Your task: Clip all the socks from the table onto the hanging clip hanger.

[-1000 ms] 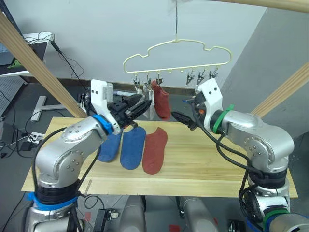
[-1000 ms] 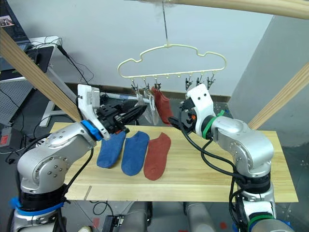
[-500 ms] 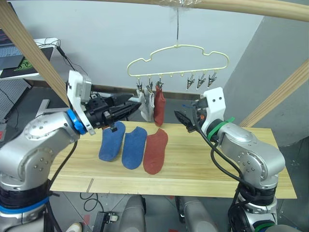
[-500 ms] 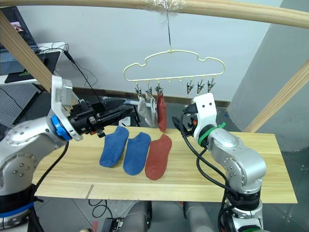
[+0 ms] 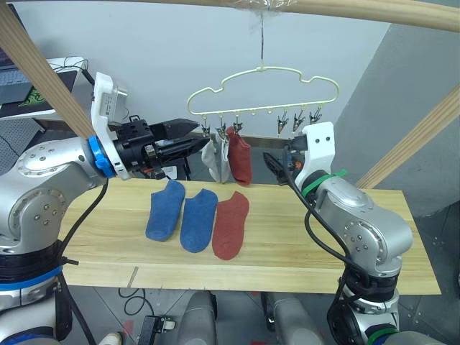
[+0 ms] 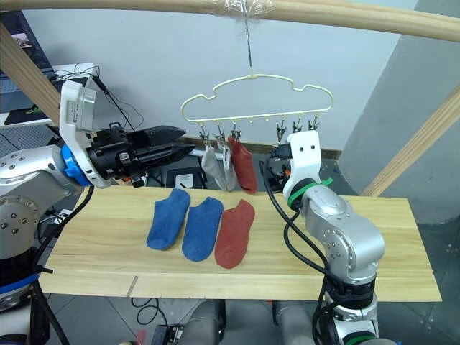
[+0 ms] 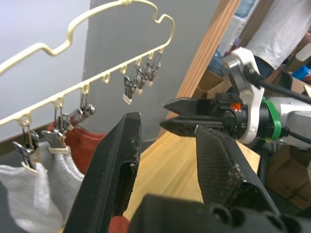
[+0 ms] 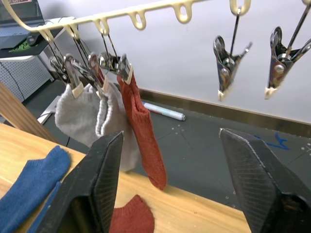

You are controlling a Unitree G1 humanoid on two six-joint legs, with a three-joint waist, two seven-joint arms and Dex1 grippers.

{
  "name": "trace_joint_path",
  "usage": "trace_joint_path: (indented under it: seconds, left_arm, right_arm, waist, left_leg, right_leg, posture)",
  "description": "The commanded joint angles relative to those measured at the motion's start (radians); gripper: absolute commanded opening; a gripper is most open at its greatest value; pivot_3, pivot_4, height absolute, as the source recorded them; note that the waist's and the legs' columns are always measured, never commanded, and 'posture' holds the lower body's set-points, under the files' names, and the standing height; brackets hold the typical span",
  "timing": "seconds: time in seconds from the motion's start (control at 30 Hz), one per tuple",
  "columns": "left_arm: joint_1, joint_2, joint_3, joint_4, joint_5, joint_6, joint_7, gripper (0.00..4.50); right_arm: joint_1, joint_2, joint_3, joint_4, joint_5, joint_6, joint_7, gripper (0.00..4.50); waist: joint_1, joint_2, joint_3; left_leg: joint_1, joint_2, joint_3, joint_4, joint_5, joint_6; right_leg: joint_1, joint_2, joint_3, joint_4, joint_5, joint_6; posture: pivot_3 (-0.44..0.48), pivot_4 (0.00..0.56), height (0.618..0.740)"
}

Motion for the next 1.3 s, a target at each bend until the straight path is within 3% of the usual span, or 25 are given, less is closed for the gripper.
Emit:
trace_joint_path:
  seconds: [0.03, 0.37, 0.47, 0.97, 1.3]
  left_arm:
    - [-0.008, 0.024, 0.002, -0.019, -0.001, -0.015, -0.046, 2.07]
    - [0.037, 0.001, 0.010, -0.023, 0.028, -0.072, -0.093, 2.07]
    - [0.039, -0.002, 0.008, -0.022, 0.031, -0.079, -0.093, 2.07]
    - [0.050, -0.029, 0.008, -0.039, 0.025, -0.073, -0.053, 2.07]
    - [0.061, -0.055, 0.007, -0.055, 0.023, -0.073, -0.028, 2.07]
  right_arm:
    - [-0.034, 0.021, -0.010, 0.003, -0.008, -0.006, -0.022, 3.22]
    - [-0.081, 0.086, -0.021, 0.079, -0.043, -0.051, -0.092, 3.22]
    - [-0.096, 0.099, -0.020, 0.096, -0.059, -0.058, -0.109, 2.65]
    - [-0.181, 0.120, -0.075, 0.138, -0.096, -0.015, -0.171, 2.65]
    - [-0.262, 0.136, -0.113, 0.204, -0.093, -0.023, -0.181, 2.65]
  waist:
    - [0.001, 0.001, 0.001]
    - [0.009, 0.004, 0.011]
    - [0.014, 0.006, 0.016]
    - [0.020, 0.010, 0.055]
    - [0.020, 0.012, 0.071]
  left_leg:
    - [0.000, 0.000, 0.000, 0.000, 0.000, 0.000]
    - [0.000, 0.000, 0.000, -0.002, 0.000, 0.000]
    - [0.000, 0.000, 0.000, -0.002, 0.000, 0.000]
    - [0.000, 0.000, 0.001, -0.006, 0.000, 0.000]
    - [-0.002, 0.001, 0.001, -0.010, 0.000, 0.000]
  right_leg:
    - [0.000, 0.000, 0.000, 0.000, 0.000, 0.000]
    - [-0.001, 0.000, 0.000, 0.000, -0.001, 0.000]
    - [-0.001, 0.000, 0.000, 0.000, -0.001, 0.000]
    - [-0.004, 0.000, 0.000, -0.001, -0.001, 0.000]
    - [-0.007, 0.000, 0.000, -0.001, -0.002, 0.000]
  posture:
    - [0.048, 0.294, 0.740]
    - [0.060, 0.319, 0.740]
    - [0.063, 0.325, 0.740]
    - [0.063, 0.389, 0.740]
    - [0.058, 0.395, 0.740]
